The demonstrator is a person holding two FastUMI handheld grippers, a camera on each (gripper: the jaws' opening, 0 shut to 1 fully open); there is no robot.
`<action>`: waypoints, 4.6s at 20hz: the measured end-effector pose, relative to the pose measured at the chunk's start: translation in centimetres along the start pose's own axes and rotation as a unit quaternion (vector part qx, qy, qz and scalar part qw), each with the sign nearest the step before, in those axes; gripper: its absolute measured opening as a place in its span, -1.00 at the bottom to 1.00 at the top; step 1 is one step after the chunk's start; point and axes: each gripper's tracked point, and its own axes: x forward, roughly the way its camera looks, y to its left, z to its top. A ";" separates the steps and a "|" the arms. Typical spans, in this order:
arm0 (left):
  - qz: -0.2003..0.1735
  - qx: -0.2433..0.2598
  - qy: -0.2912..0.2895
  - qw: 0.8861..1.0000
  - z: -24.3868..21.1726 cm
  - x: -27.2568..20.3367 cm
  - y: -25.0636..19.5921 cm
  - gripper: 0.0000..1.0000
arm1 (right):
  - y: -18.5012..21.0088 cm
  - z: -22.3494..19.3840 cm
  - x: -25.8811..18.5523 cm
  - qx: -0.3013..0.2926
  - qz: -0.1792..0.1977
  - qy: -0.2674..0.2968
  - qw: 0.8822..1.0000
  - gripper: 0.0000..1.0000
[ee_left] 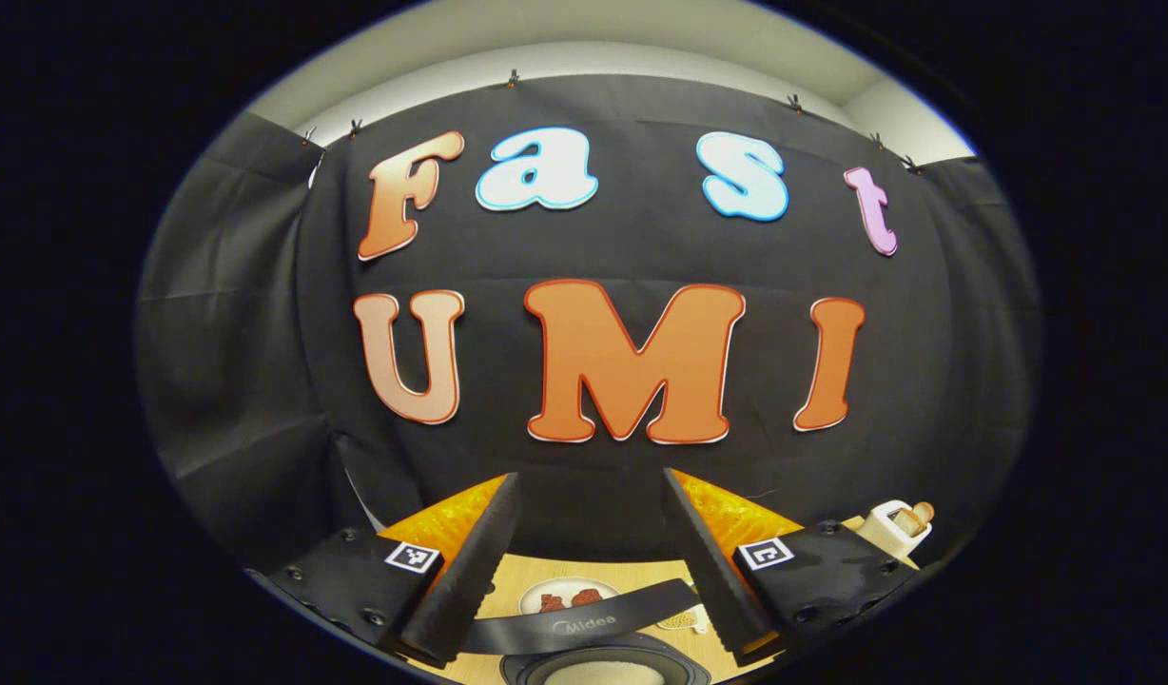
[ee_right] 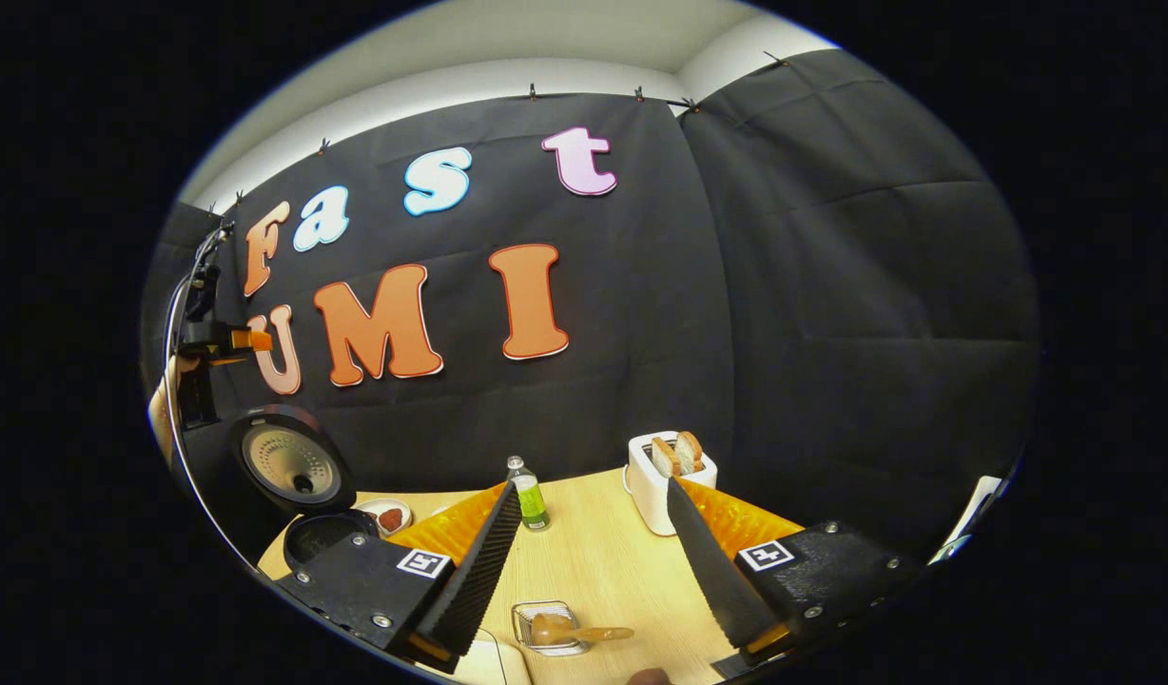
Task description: Close the left gripper, press the button to open the rice cooker; take a wooden spoon from the chopstick holder with the right hand, scoop a spoonful of rice and pour it into the rice cooker, then put the wooden spoon back into the chopstick holder.
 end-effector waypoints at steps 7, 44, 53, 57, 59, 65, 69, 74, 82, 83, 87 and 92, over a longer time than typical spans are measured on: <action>0.015 -0.016 0.076 0.997 -7.3 1.5 1.1 0.96 | 0.2 0.1 -0.4 0.001 0.000 0.005 1.000 0.89; 0.028 0.021 0.105 0.994 -31.6 -16.1 -6.9 0.96 | -5.1 -3.9 -5.2 0.002 0.060 0.052 0.997 0.89; 0.015 -0.008 0.116 0.993 -26.0 -17.5 -6.9 0.87 | -6.2 -2.0 -4.6 -0.016 0.047 0.031 0.998 0.89; 0.008 -0.034 0.075 0.997 -18.1 -20.8 -5.3 1.00 | -5.8 0.2 -3.8 -0.041 0.049 0.014 0.998 0.89; 0.006 -0.045 0.047 0.998 -14.4 -22.5 -4.0 1.00 | -5.2 1.6 -3.6 -0.048 0.054 0.004 0.997 0.89; 0.040 -0.036 -0.013 0.998 -6.4 -28.4 1.9 0.89 | -2.2 5.6 -3.7 -0.081 0.070 -0.034 0.994 0.89; 0.057 -0.031 -0.040 0.997 -3.7 -31.2 4.2 0.89 | 0.0 7.2 -4.1 -0.081 0.085 -0.051 0.992 0.89; 0.058 -0.027 -0.055 0.996 -3.1 -31.8 5.3 0.89 | 1.5 7.2 -4.4 -0.096 0.088 -0.056 0.990 0.90; 0.056 -0.029 -0.060 0.996 -2.9 -32.3 7.0 0.89 | 2.0 7.5 -5.2 -0.086 0.076 -0.058 0.992 0.89; 0.055 -0.028 -0.061 0.996 -2.7 -32.5 7.2 0.89 | 2.1 7.5 -5.3 -0.086 0.074 -0.058 0.992 0.89; 0.052 -0.030 -0.064 0.996 -2.6 -32.7 7.9 0.87 | 2.8 7.7 -5.9 -0.087 0.071 -0.063 0.992 0.89; 0.046 -0.036 -0.067 0.996 -2.6 -32.8 8.9 0.87 | 3.8 7.5 -6.7 -0.090 0.065 -0.066 0.992 0.89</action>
